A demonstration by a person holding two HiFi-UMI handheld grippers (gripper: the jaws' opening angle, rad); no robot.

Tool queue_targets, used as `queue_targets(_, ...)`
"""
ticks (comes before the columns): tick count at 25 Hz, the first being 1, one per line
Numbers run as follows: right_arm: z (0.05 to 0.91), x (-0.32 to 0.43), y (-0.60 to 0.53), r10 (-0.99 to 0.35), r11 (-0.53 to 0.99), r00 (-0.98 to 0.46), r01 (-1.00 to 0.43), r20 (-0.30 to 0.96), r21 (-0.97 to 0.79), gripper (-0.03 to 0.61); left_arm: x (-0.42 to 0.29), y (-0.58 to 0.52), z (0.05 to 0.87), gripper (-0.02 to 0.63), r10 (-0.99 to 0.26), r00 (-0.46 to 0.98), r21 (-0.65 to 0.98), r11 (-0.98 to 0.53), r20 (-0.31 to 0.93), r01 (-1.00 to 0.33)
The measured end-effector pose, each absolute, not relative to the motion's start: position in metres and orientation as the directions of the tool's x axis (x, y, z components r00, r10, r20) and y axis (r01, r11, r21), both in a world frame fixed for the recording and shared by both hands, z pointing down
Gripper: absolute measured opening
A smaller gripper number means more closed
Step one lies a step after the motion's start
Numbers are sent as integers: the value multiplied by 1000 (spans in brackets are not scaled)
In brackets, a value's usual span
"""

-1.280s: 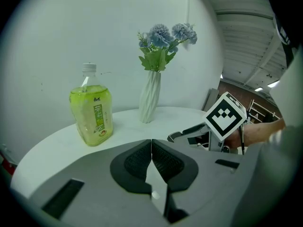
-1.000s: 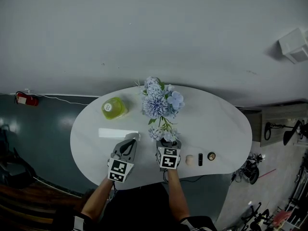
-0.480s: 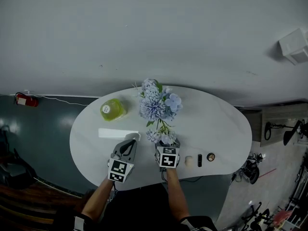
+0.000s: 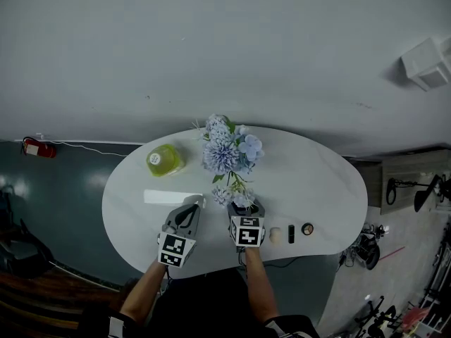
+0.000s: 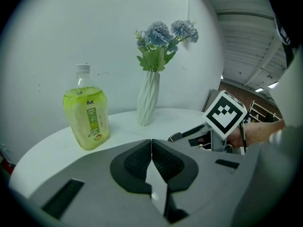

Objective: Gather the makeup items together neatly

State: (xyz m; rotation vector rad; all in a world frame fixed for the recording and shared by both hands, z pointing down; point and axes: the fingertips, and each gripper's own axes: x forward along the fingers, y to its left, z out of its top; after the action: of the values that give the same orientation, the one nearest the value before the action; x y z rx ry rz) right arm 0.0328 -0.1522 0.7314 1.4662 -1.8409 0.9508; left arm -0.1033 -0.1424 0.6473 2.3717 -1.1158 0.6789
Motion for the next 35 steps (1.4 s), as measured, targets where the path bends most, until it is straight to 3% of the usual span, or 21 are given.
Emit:
queue_targets(16, 694, 57, -89, -583, 132, -189, -982, 790, -137, 291, -77, -101, 627, 20, -564, 615, 164, -649, 551, -743)
queue_targets(35, 735, 70, -18, -526, 104, -177, -984, 832, -143, 291, -69, -49, 637, 20, -529, 630, 158, -681, 569, -715)
